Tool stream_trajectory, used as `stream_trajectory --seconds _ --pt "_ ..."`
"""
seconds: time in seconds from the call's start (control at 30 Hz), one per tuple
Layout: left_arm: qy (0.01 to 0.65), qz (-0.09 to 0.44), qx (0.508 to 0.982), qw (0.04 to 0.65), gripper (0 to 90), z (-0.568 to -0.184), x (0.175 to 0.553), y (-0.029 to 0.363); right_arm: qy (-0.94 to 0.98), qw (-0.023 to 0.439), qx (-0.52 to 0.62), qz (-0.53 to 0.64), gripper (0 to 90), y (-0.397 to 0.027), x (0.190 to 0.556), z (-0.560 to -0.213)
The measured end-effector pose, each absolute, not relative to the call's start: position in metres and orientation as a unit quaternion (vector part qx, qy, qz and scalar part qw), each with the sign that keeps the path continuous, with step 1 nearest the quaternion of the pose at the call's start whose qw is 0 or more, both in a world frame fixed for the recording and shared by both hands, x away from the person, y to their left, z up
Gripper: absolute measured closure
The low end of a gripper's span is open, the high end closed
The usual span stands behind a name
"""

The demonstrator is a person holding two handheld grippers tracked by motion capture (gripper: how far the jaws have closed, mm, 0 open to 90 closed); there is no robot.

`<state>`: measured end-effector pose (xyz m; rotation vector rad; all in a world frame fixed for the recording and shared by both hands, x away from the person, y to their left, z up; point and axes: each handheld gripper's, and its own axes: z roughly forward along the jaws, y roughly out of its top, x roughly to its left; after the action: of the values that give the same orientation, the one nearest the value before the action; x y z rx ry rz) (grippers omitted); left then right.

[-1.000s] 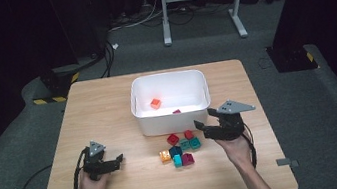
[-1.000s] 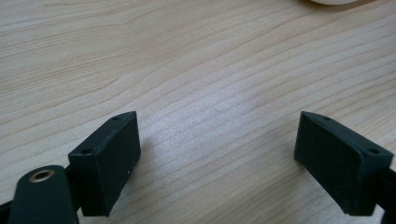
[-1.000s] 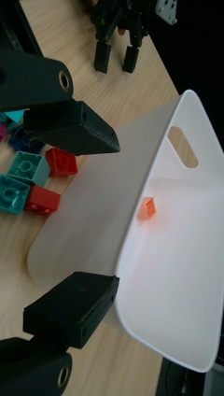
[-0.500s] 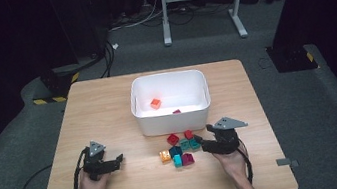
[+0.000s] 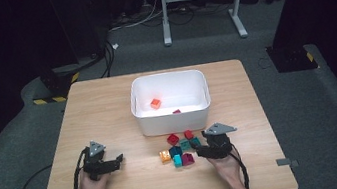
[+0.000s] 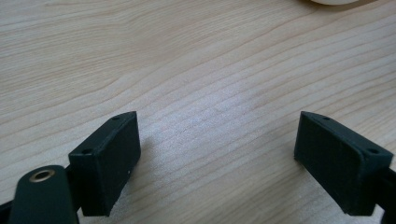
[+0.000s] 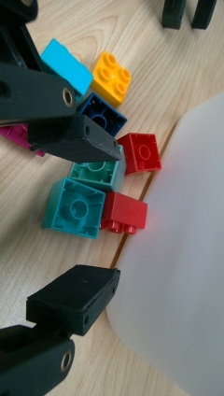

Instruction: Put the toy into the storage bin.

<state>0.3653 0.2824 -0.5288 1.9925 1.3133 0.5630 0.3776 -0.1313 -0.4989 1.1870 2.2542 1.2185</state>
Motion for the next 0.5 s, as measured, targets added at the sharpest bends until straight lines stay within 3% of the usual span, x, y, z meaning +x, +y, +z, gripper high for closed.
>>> stream_trajectory --seconds 0.5 --pt "0.504 0.216 0.765 0.338 14.5 -0.529 0.365 0.282 0.792 0.155 0.426 0.408 39.3 -0.126 0.382 -0.515"
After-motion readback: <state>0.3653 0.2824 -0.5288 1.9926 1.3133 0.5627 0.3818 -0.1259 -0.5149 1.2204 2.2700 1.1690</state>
